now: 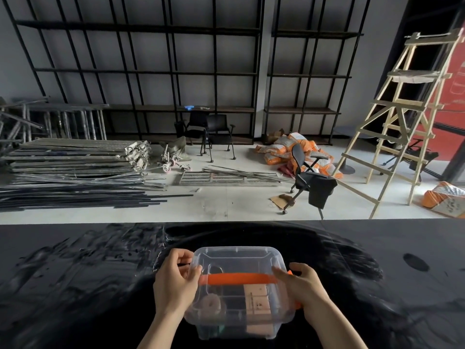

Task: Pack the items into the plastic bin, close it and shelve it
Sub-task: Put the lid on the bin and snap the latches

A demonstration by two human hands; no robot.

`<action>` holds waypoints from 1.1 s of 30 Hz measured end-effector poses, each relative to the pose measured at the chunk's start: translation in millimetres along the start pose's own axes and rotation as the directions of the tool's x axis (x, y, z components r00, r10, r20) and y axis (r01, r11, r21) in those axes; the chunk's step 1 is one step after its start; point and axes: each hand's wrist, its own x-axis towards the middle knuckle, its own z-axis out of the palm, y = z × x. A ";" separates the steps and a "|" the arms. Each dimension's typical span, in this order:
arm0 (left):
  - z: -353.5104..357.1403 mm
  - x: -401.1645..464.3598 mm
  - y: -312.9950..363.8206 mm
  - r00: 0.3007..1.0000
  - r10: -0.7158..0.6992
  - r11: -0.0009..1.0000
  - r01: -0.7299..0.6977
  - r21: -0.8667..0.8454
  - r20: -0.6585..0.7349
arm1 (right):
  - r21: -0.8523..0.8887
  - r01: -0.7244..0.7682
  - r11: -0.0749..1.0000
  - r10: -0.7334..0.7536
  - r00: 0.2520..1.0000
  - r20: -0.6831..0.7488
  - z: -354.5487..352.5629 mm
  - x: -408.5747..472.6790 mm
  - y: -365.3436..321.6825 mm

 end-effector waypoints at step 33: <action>12.0 7.3 11.8 0.996 -0.088 0.943 0.077 0.325 0.020 | -0.466 0.261 0.845 -0.443 0.831 -0.337 30.6 -7.5 -7.7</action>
